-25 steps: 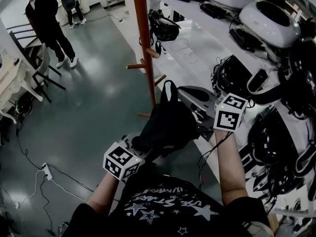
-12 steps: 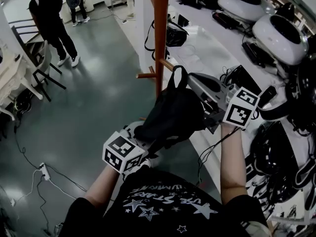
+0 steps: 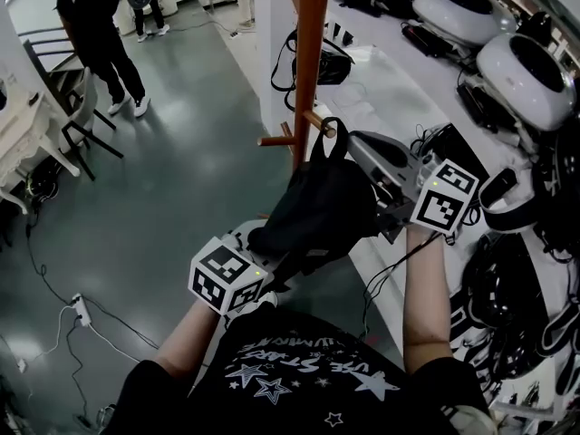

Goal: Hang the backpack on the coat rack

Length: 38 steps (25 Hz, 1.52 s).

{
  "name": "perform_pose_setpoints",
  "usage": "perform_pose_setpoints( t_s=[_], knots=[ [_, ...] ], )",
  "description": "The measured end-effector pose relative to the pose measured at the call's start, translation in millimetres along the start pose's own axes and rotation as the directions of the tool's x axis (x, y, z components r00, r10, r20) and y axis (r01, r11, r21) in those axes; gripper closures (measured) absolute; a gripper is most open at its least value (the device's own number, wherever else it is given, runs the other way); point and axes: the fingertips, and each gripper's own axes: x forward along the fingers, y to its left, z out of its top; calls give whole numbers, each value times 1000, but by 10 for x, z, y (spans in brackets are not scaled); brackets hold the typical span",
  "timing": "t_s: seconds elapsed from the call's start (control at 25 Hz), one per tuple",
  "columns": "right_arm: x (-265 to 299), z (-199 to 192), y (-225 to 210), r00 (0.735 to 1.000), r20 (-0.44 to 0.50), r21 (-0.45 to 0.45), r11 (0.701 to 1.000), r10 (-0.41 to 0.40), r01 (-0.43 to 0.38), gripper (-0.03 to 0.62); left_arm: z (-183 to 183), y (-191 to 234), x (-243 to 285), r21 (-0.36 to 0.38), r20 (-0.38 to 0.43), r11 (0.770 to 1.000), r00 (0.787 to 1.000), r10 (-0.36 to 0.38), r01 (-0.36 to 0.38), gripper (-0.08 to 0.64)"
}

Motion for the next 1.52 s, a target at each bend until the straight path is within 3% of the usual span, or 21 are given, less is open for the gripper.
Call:
perform_pose_setpoints(
  t_s=[0.92,1.52],
  knots=[
    [435,-198,-553,999,-35,76,997,-26,28,578,-56,537,208,-16,-39,1000,999,2,-2,506],
    [642,-446,-659,997,-51,99,993,-58,63,578,-317,877,248,-46,-94,999,995,-17,13,505]
  ],
)
